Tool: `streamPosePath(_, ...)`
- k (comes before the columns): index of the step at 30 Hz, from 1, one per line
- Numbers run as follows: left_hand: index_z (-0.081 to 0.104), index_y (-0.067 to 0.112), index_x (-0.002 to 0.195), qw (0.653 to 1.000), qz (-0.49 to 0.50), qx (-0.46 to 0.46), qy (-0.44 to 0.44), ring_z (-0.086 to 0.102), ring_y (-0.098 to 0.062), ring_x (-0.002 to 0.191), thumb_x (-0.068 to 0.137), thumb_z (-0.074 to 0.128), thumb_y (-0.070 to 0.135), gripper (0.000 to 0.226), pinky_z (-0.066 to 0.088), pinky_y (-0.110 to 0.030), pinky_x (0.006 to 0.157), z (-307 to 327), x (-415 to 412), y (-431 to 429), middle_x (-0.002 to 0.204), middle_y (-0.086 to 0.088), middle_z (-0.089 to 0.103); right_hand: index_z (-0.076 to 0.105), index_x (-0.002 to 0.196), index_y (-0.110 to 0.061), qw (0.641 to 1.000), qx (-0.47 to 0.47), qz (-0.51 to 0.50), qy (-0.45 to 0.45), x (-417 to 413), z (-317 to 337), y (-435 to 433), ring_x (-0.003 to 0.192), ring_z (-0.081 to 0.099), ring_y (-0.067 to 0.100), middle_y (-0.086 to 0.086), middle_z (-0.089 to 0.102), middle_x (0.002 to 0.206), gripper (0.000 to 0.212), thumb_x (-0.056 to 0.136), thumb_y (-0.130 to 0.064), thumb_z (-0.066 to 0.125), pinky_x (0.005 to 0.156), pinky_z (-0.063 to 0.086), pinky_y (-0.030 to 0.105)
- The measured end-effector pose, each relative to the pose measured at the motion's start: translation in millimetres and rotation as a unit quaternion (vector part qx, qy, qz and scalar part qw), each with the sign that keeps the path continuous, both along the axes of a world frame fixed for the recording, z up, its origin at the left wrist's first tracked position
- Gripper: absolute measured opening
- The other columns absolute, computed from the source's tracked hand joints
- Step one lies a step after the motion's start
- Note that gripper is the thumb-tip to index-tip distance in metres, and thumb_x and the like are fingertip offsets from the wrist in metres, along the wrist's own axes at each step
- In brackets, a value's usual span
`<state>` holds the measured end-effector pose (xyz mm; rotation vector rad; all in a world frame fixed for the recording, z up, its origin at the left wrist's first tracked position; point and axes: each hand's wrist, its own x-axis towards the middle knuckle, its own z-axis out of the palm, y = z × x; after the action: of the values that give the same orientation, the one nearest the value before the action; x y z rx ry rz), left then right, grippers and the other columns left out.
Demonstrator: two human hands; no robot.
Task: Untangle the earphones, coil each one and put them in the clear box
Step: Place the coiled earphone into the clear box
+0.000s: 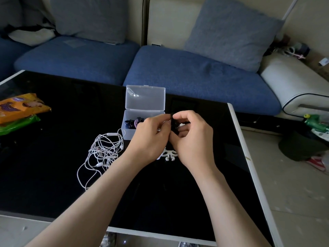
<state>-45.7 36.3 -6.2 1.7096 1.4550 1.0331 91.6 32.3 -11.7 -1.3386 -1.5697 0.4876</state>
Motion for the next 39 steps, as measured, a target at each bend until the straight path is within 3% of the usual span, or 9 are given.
streamPosePath(5, 0.074, 0.027, 0.107, 0.997, -0.041, -0.024, -0.065, 0.074, -0.022, 0.092, 0.1, 0.054, 0.035, 0.023, 0.059, -0.049, 0.089, 1, -1, 0, 0.091, 0.001, 0.078, 0.075, 0.12, -0.02, 1.0, -0.008, 0.029, 0.001, 2, 1, -2, 0.071, 0.07, 0.003, -0.009, 0.075, 0.1, 0.044, 0.08, -0.003, 0.083, 0.067, 0.054, 0.013)
streamPosePath(10, 0.069, 0.018, 0.13, 0.95, -0.002, -0.129, -0.286, 0.07, -0.014, 0.078, 0.101, 0.07, 0.026, 0.031, 0.062, -0.041, 0.085, 1, -3, 4, 0.092, -0.001, 0.078, 0.074, 0.13, -0.021, 0.997, 0.031, 0.042, -0.048, 5, 4, -4, 0.101, 0.068, 0.004, -0.009, 0.073, 0.114, 0.055, 0.079, -0.004, 0.085, 0.083, 0.046, 0.003)
streamPosePath(13, 0.075, 0.005, 0.116, 0.924, -0.01, -0.182, -0.336, 0.063, -0.031, 0.094, 0.098, 0.071, 0.033, 0.034, 0.063, -0.047, 0.09, -1, -4, 8, 0.102, -0.017, 0.069, 0.074, 0.13, -0.021, 0.996, 0.051, 0.013, -0.072, 3, 0, -2, 0.122, 0.057, 0.019, -0.001, 0.064, 0.13, 0.057, 0.076, -0.003, 0.083, 0.092, 0.034, -0.002)
streamPosePath(16, 0.079, 0.004, 0.109, 0.894, -0.006, -0.212, -0.395, 0.062, -0.04, 0.103, 0.104, 0.065, 0.026, 0.026, 0.062, -0.036, 0.082, 2, -6, 8, 0.109, -0.019, 0.074, 0.066, 0.14, -0.026, 0.999, 0.004, 0.039, -0.027, 5, 2, -1, 0.127, 0.057, 0.004, -0.008, 0.061, 0.136, 0.067, 0.078, -0.005, 0.081, 0.096, 0.038, 0.002)
streamPosePath(21, 0.075, 0.01, 0.117, 0.871, -0.01, -0.268, -0.412, 0.065, -0.046, 0.123, 0.106, 0.06, 0.027, 0.025, 0.062, -0.047, 0.093, 8, -10, 7, 0.115, -0.017, 0.078, 0.064, 0.142, -0.027, 0.996, -0.038, 0.08, -0.011, 6, 0, -1, 0.116, 0.065, 0.0, -0.013, 0.065, 0.131, 0.065, 0.085, 0.0, 0.076, 0.094, 0.057, 0.021)
streamPosePath(25, 0.076, 0.013, 0.114, 0.876, -0.006, -0.287, -0.388, 0.07, -0.032, 0.104, 0.105, 0.062, 0.03, 0.024, 0.053, -0.056, 0.108, 3, -13, 9, 0.123, -0.016, 0.075, 0.069, 0.133, -0.028, 0.998, -0.023, 0.05, -0.029, 8, 0, -1, 0.137, 0.044, -0.008, -0.01, 0.046, 0.152, 0.057, 0.084, -0.001, 0.074, 0.099, 0.037, 0.002)
streamPosePath(27, 0.076, 0.013, 0.115, 0.883, -0.011, -0.281, -0.376, 0.066, -0.029, 0.099, 0.103, 0.065, 0.031, 0.025, 0.05, -0.055, 0.112, 2, -14, 11, 0.121, -0.014, 0.075, 0.064, 0.139, -0.031, 0.997, -0.044, 0.067, -0.007, 8, 1, 0, 0.147, 0.036, -0.005, -0.013, 0.043, 0.159, 0.055, 0.091, -0.004, 0.066, 0.111, 0.032, 0.007)
streamPosePath(31, 0.076, 0.02, 0.117, 0.893, -0.029, -0.286, -0.345, 0.072, -0.026, 0.101, 0.101, 0.064, 0.029, 0.022, 0.054, -0.05, 0.107, 4, -15, 10, 0.112, -0.008, 0.076, 0.066, 0.137, -0.03, 0.994, -0.066, 0.091, 0.016, 6, 4, 0, 0.121, 0.06, -0.008, -0.022, 0.066, 0.129, 0.044, 0.103, -0.004, 0.054, 0.1, 0.047, 0.011)
streamPosePath(39, 0.072, 0.011, 0.125, 0.901, -0.035, -0.27, -0.337, 0.075, -0.026, 0.105, 0.101, 0.064, 0.018, 0.026, 0.06, -0.046, 0.1, 4, -23, 12, 0.12, -0.015, 0.074, 0.079, 0.115, -0.024, 0.996, -0.068, 0.045, 0.039, 5, -3, 11, 0.093, 0.073, 0.0, -0.015, 0.078, 0.1, 0.025, 0.099, -0.007, 0.071, 0.078, 0.056, 0.015)
